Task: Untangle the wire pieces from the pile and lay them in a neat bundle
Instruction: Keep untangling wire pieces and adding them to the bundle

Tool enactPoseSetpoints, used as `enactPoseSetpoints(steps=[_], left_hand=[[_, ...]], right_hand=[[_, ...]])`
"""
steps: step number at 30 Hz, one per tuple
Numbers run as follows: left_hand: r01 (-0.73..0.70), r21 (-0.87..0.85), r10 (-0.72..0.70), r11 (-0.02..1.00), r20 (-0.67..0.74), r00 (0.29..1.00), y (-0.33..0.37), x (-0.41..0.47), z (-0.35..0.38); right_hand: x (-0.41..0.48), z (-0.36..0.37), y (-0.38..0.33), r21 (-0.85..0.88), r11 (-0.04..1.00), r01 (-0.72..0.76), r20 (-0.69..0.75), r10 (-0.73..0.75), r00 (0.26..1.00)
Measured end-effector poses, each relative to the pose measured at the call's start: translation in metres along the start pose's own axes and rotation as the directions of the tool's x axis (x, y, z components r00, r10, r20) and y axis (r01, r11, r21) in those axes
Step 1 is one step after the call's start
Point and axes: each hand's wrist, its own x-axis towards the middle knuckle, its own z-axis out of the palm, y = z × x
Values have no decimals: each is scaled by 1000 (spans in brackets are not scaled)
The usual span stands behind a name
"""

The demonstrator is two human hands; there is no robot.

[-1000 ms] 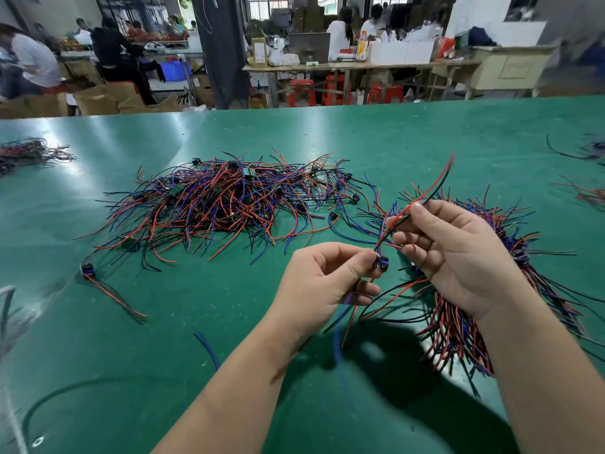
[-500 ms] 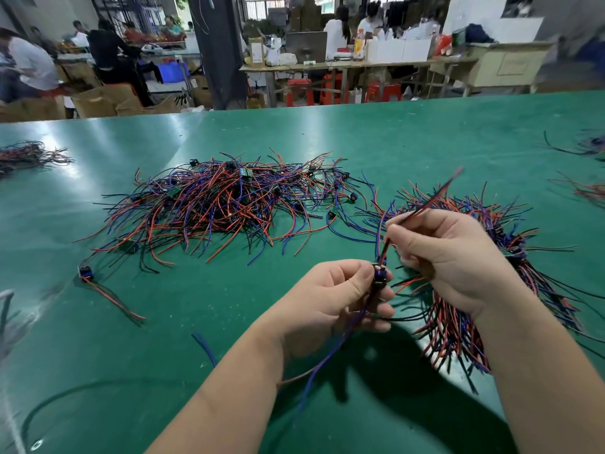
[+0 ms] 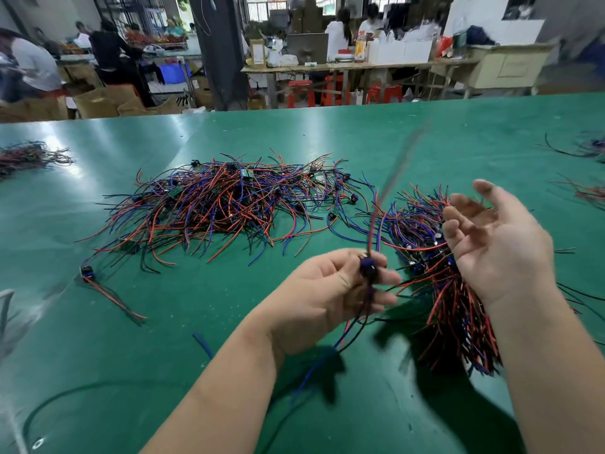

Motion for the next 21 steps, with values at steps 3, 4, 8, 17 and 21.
enactPoseSetpoints(steps=[3, 4, 8, 17, 21], left_hand=[[-126, -121, 113, 985, -108, 988, 7, 3, -5], [-169, -141, 151, 976, -131, 980, 9, 4, -5], [-323, -190, 261, 927, -291, 920, 14, 6, -4], [-525, 355, 624, 773, -574, 530, 13, 7, 0], [-478, 666, 780, 573, -266, 566, 4, 1, 2]], right_hand=[[-7, 2, 8, -288, 955, -76, 167, 128, 978], [-11, 3, 12, -398, 912, -96, 234, 202, 951], [-26, 2, 25, -753, 658, 28, 442, 475, 761], [-39, -2, 30, -838, 545, -8, 543, 836, 83], [-39, 13, 43, -619, 721, -311, 590, 688, 422]])
